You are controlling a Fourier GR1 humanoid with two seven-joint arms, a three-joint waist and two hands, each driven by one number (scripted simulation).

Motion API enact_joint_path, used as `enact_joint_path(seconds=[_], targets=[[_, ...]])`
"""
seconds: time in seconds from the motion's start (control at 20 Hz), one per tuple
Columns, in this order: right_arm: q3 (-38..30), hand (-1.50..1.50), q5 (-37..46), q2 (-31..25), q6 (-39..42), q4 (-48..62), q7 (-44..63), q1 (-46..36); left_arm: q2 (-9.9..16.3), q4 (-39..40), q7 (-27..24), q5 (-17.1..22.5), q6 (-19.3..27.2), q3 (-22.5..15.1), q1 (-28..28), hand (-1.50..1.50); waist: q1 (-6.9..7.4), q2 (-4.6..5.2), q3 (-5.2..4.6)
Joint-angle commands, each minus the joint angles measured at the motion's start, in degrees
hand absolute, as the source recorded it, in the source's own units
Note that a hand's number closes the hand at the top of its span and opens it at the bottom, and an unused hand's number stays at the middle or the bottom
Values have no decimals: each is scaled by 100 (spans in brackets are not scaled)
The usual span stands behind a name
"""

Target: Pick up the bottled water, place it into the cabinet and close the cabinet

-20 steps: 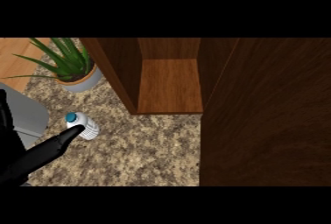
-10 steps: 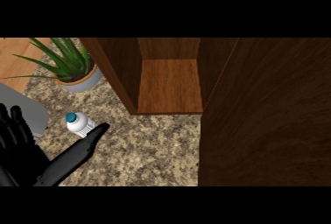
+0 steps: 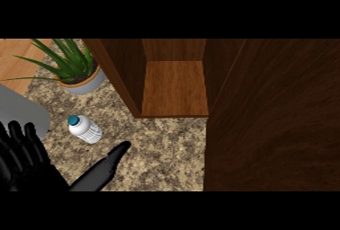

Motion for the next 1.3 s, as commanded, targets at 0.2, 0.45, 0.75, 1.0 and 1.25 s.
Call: enact_joint_path(seconds=[0.2,0.45,0.75,1.0,1.25], targets=[[-230,-150,-376,17,391,-785,-289,855,-3,138,109,-299,573,-502,272,-150,7,3,-3],[-200,-150,-460,53,375,-1015,-169,910,12,265,208,260,181,452,-34,-150,13,19,-9],[-348,-150,-606,-44,712,-1150,-579,1512,338,714,-502,1649,474,898,-70,-150,-45,18,-22],[-278,-150,-390,56,776,-923,-911,1626,272,1202,-1577,2660,589,1053,192,-150,-5,18,-30],[-141,-150,-276,66,892,-1156,-1070,2030,179,1662,-2309,3563,122,1423,296,-150,9,18,-32]])
